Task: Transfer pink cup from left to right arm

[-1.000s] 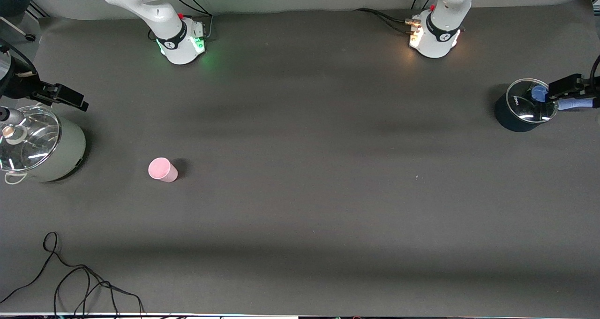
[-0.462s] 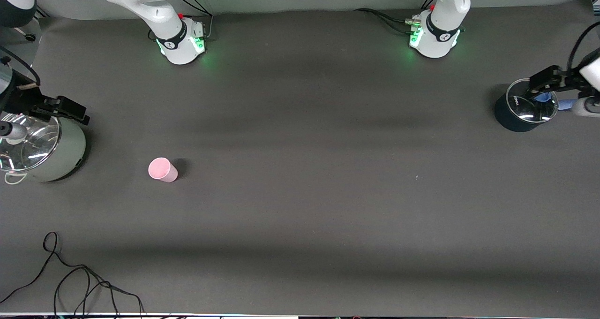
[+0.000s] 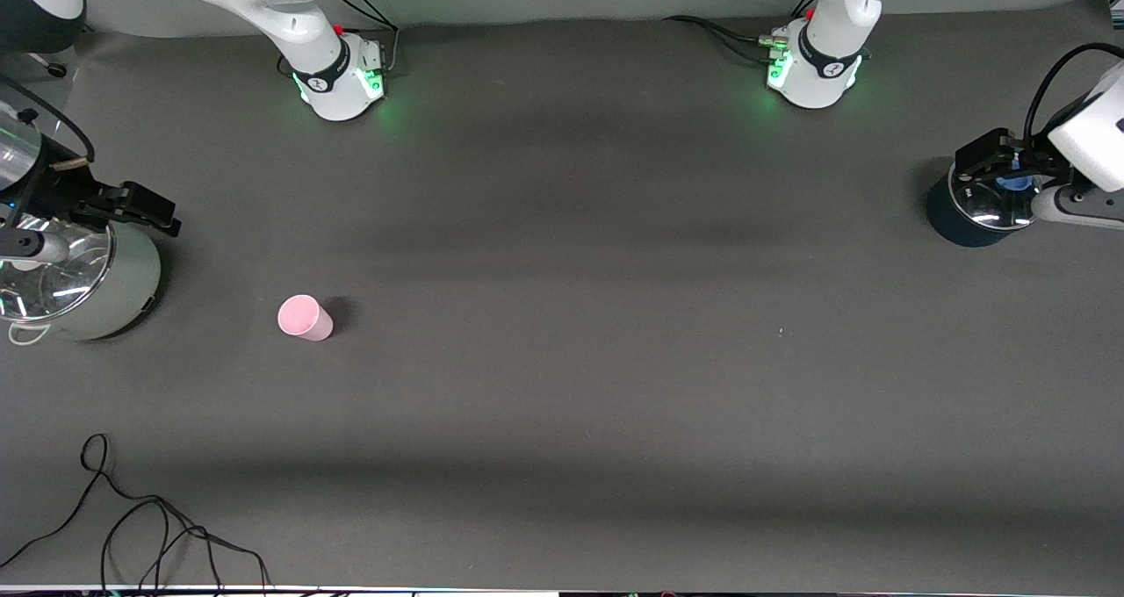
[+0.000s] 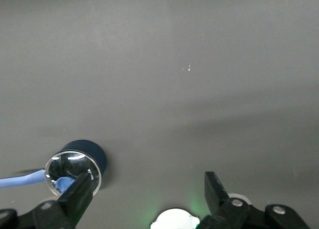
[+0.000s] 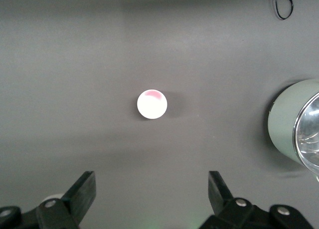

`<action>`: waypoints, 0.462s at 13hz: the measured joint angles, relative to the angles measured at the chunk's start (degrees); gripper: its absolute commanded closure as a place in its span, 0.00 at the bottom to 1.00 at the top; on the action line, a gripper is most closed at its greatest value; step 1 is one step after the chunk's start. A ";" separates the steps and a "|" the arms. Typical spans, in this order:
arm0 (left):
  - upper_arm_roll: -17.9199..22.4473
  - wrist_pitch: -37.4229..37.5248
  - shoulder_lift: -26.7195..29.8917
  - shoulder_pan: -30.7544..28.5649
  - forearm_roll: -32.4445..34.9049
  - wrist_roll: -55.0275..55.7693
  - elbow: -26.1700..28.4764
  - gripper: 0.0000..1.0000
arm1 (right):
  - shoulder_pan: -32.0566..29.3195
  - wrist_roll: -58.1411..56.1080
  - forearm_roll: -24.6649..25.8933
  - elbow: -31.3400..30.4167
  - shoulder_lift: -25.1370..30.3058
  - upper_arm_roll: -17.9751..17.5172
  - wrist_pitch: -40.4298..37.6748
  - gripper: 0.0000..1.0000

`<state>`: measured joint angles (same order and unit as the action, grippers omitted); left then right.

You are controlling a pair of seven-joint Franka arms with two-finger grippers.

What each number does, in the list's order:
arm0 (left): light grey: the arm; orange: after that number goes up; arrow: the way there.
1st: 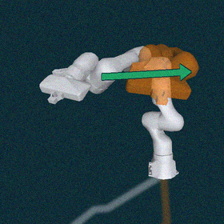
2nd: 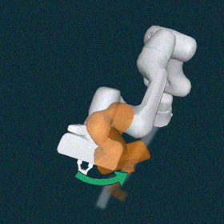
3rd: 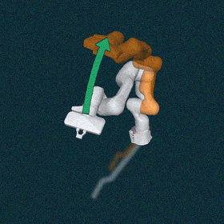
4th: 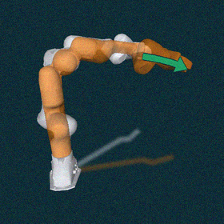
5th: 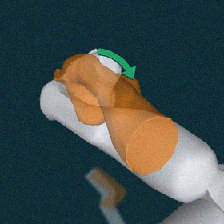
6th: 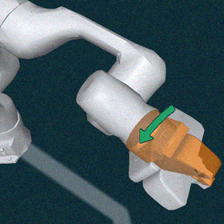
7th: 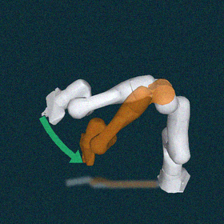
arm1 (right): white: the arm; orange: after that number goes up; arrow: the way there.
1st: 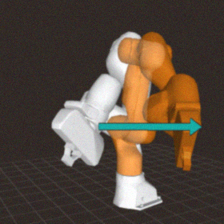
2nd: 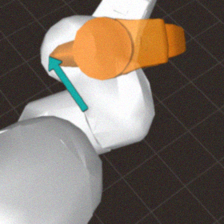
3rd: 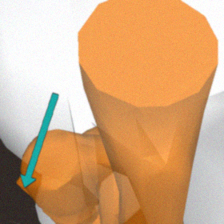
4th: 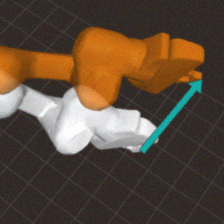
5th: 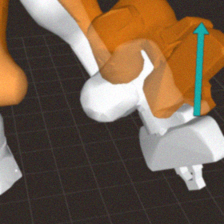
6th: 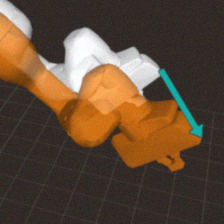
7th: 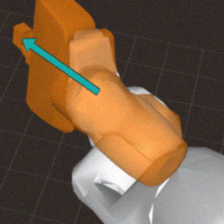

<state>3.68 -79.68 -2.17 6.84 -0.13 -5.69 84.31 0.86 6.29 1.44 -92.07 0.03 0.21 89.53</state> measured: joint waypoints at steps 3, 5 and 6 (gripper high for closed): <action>-0.98 -1.15 0.04 -1.83 -0.76 -0.01 0.00 0.00 | 0.30 -0.11 0.00 0.01 -0.02 0.12 0.11 0.00; -1.68 -1.63 0.02 -2.19 -0.77 -0.01 0.08 0.00 | 0.48 -0.11 0.00 0.01 -0.02 0.12 0.11 0.00; -1.83 -2.13 0.01 -2.20 -0.77 -0.01 0.31 0.00 | 0.48 -0.12 0.01 0.01 -0.02 0.12 0.11 0.00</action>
<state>1.85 -81.81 -2.16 4.64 -0.89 -5.70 84.63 1.34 6.16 1.45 -92.06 0.00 0.34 89.64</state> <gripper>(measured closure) 0.000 0.000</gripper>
